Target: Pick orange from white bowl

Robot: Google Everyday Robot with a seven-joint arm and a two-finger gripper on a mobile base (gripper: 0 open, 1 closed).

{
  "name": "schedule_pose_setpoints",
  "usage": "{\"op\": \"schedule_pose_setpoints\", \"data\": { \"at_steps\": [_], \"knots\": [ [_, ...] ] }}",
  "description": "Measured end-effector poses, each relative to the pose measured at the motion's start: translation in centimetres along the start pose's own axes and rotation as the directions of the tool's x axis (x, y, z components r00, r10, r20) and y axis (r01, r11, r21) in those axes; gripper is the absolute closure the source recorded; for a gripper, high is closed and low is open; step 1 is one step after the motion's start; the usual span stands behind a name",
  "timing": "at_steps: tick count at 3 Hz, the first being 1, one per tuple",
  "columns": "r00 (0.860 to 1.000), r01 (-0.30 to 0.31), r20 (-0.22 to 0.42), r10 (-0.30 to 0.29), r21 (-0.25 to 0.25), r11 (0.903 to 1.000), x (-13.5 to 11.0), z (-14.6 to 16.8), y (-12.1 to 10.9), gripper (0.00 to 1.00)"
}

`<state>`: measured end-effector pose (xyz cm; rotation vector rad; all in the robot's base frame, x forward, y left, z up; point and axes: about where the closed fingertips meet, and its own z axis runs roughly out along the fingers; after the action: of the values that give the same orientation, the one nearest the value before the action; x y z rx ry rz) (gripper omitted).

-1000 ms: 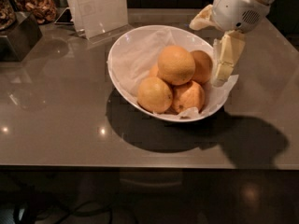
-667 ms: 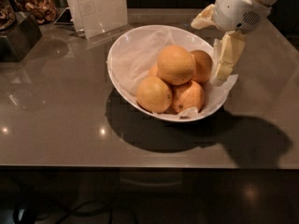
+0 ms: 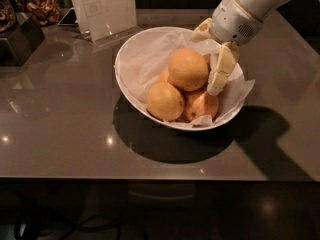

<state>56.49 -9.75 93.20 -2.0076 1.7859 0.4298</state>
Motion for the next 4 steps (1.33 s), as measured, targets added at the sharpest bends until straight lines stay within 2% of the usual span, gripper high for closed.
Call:
{"op": "schedule_pose_setpoints", "data": {
  "at_steps": [1, 2, 3, 4],
  "knots": [
    [0.998, -0.011, 0.053, 0.014, -0.048, 0.9988, -0.5, 1.6, -0.3, 0.00],
    [0.995, -0.015, 0.097, 0.022, -0.070, 0.9975, -1.3, 2.2, -0.5, 0.00],
    [0.991, -0.017, 0.129, 0.025, -0.066, 0.9977, -2.1, 1.9, -0.8, 0.00],
    [0.991, -0.017, 0.134, 0.024, -0.052, 0.9985, -2.3, 2.2, -1.2, 0.19]
  ]
}}
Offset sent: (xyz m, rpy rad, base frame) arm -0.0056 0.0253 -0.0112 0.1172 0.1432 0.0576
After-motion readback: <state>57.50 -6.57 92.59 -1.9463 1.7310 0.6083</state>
